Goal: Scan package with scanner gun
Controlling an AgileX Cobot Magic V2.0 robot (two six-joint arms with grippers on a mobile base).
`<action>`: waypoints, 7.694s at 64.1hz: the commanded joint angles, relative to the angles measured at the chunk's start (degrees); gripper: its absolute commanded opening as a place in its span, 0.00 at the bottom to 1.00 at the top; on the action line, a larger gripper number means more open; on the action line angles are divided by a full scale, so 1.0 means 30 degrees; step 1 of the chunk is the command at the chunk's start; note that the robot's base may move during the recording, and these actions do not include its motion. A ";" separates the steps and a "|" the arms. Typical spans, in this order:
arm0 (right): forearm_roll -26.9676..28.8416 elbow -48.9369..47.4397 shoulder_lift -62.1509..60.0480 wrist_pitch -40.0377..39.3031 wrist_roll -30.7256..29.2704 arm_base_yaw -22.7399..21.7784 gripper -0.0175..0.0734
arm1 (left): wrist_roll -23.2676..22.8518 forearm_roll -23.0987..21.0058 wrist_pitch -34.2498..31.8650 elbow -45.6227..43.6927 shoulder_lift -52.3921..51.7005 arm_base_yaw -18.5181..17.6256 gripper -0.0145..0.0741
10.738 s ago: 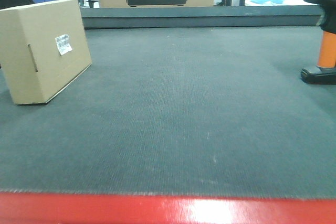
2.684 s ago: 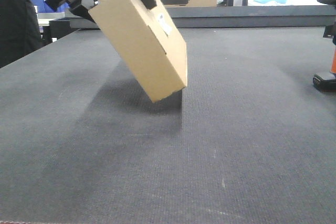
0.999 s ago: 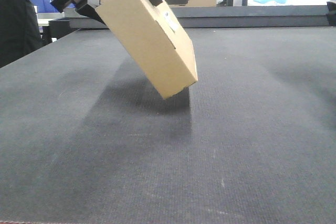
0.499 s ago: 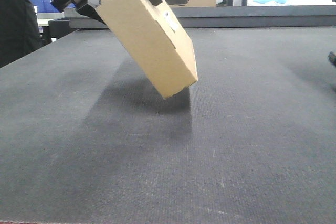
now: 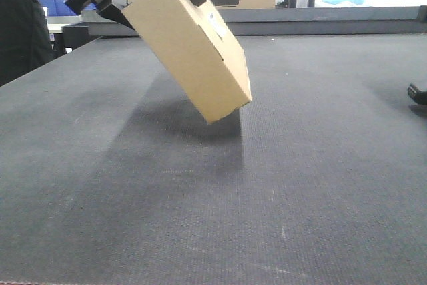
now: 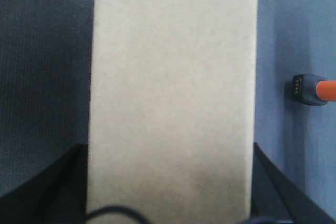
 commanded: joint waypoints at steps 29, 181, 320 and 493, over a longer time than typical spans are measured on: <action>-0.2019 -0.0072 -0.0162 0.0200 0.0068 0.0024 0.60 | 0.0028 -0.0133 -0.0437 -0.0173 -0.0135 -0.0118 0.04; -0.2253 0.8878 -1.7008 0.8968 0.1092 0.0063 0.81 | 0.3858 0.8958 0.3993 0.2120 -0.1949 0.5138 0.70; -0.2125 0.8835 -3.3284 2.1494 0.1092 0.0063 0.01 | 0.2556 0.9547 -1.0660 2.4594 -3.3099 0.8291 0.04; -0.1676 1.2663 -3.3284 1.7217 -0.2573 0.1778 0.01 | 0.3530 0.8517 -1.5781 3.0191 -3.4279 0.6427 0.04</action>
